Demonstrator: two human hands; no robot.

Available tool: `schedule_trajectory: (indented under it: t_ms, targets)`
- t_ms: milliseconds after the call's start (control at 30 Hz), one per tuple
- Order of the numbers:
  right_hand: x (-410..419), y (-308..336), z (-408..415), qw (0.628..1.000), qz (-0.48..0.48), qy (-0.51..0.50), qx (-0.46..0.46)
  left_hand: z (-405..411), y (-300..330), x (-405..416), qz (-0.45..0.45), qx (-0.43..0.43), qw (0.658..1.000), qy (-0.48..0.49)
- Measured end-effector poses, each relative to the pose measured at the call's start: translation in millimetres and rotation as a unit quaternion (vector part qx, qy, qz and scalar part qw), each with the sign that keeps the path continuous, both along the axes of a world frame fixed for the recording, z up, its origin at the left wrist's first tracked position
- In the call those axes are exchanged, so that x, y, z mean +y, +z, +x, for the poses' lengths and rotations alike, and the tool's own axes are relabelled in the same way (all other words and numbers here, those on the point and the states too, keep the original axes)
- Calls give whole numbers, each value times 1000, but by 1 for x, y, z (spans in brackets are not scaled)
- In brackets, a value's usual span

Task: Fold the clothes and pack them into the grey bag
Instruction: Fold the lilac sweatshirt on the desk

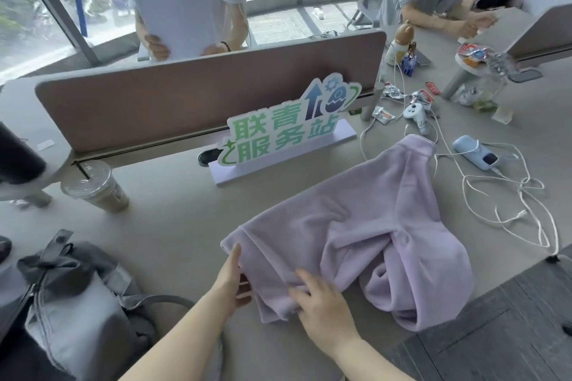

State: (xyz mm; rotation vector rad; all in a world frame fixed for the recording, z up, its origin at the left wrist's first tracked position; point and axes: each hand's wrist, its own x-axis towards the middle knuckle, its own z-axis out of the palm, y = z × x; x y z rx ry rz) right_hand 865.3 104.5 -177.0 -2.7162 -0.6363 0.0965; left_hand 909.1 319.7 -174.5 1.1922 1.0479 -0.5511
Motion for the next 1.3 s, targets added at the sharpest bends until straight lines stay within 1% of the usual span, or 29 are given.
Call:
schedule_trajectory:
  t_ms: [67,100,133,167,200,267,300,333,400,433,467,500,533,567,600,633,733,800,867,900,967,1033,1100,1133,1167,1200,1233,1267,1300]
  targets:
    - [-1,18,12,989,110,-94,17,-6,2,-5,-16,5,1000,14]
    - [-1,31,20,973,173,-143,50,-9,4,-8,-18,5,1000,5]
    - [-2,40,30,954,227,-183,73,-12,5,-11,-18,6,1000,-22]
    - [-3,49,39,940,257,-208,77,-15,9,-15,-19,7,998,-53]
    - [-5,57,47,935,272,-213,80,-19,11,-19,-8,8,996,-85]
    - [-2,70,56,935,289,-192,67,-26,12,-27,25,5,991,-130]
    - [0,74,58,934,304,-183,51,-28,17,-32,36,-1,991,-132]
    - [4,77,59,929,325,-174,25,-31,22,-35,35,-9,993,-112]
    - [10,77,58,926,349,-133,-53,-38,29,-38,37,-13,997,-71]
    - [12,75,55,937,331,-96,-65,-42,29,-38,43,-9,997,-58]
    - [12,67,51,957,285,-49,-33,-48,27,-39,57,-8,997,-47]
    - [11,55,45,977,210,2,31,-53,26,-39,75,-6,997,-28]
    - [9,41,35,987,116,57,100,-57,23,-38,92,-7,996,-1]
    - [5,25,25,984,38,107,136,-59,23,-38,104,-7,994,27]
    - [0,11,15,979,-4,142,147,-59,21,-38,114,-6,992,53]
    - [-5,2,8,976,-11,158,147,-58,21,-39,120,-1,991,66]
    - [-11,-2,6,979,27,150,135,-50,29,-45,109,12,993,50]
    - [-11,7,11,982,73,136,110,-42,32,-47,86,23,996,23]
    - [-9,13,14,981,123,124,89,-28,35,-46,88,2,996,8]
    - [-8,14,13,978,136,131,93,-21,37,-45,105,-24,994,14]
    - [-5,16,11,973,100,164,127,-10,42,-41,174,-58,983,25]
    - [-6,17,8,969,57,172,169,-8,39,-34,240,-36,969,-42]
    - [-12,20,9,973,105,90,187,-12,34,-30,270,22,955,-118]
    - [-17,24,12,973,141,29,179,-14,29,-27,294,35,947,-128]
    - [-23,28,17,974,168,-30,152,-14,29,-25,339,27,933,-115]
    - [-32,32,23,971,191,-84,113,-10,31,-26,390,-4,915,-100]
    - [-42,37,28,965,209,-135,77,-3,34,-28,436,-53,893,-95]
    - [-53,40,33,955,220,-190,56,6,40,-33,463,-109,873,-106]
    - [-64,44,39,943,226,-242,48,17,45,-42,467,-157,860,-135]
